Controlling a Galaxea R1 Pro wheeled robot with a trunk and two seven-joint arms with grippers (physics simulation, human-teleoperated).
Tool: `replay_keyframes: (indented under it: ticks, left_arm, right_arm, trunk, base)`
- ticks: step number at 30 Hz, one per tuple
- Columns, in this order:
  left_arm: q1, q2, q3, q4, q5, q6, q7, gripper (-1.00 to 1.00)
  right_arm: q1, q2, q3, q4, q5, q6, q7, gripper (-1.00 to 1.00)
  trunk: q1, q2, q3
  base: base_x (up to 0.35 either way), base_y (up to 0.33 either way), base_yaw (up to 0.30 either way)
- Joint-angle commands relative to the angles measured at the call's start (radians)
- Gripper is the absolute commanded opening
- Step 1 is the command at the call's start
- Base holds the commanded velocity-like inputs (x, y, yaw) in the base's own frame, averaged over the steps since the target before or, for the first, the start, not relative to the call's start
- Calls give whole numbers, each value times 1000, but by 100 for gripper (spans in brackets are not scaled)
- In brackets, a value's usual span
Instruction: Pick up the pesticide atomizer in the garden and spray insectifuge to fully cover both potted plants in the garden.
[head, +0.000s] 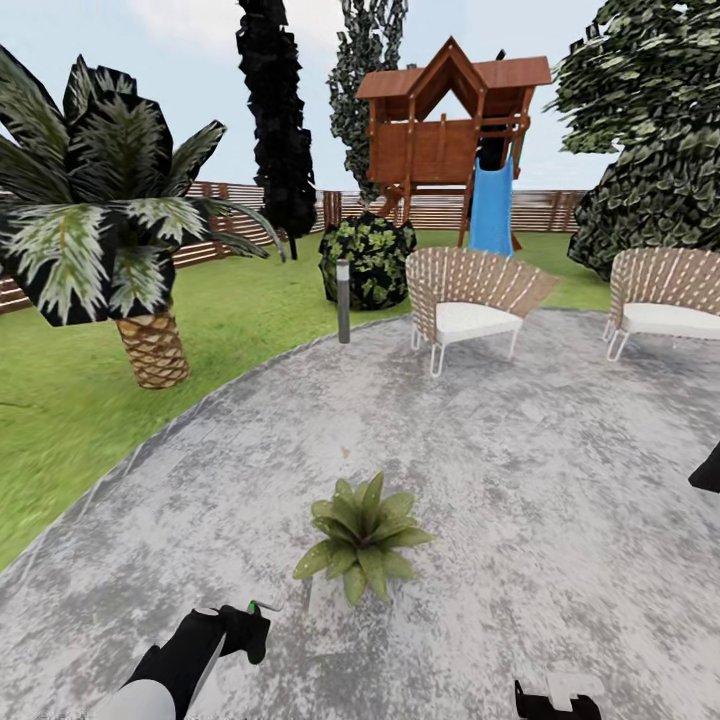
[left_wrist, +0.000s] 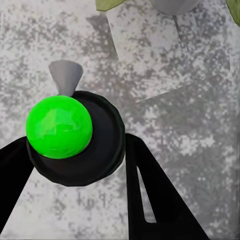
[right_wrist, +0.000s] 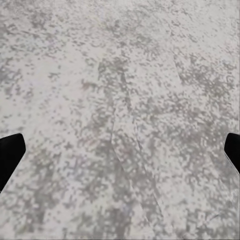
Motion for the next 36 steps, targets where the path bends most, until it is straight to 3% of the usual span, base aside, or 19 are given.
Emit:
replay_keyframes:
  ticks: [1, 8, 18, 36]
  left_arm:
    - [-1, -2, 8, -3, -8, 5, -8, -100]
    - [0, -2, 8, -3, -8, 5, -8, -100]
    - [-1, -2, 8, -3, -8, 5, -8, -100]
    - [0, -2, 8, -3, -8, 6, -8, -100]
  right_arm:
    - [-1, 0, -6, 2, 11, -4, -4, 100]
    - [-1, 0, -6, 3, 12, -4, -4, 100]
    - [-1, 0, -6, 3, 12, -4, -4, 100]
    - [-1, 0, -6, 3, 12, -3, -4, 100]
  trunk:
    - [0, 0, -1]
    - [0, 0, -1]
    - [0, 0, -1]
    - [0, 0, -1]
  base:
    - [87, -271, 276]
    - [142, -265, 269]
    - [81, -260, 72]
    - [62, -227, 269]
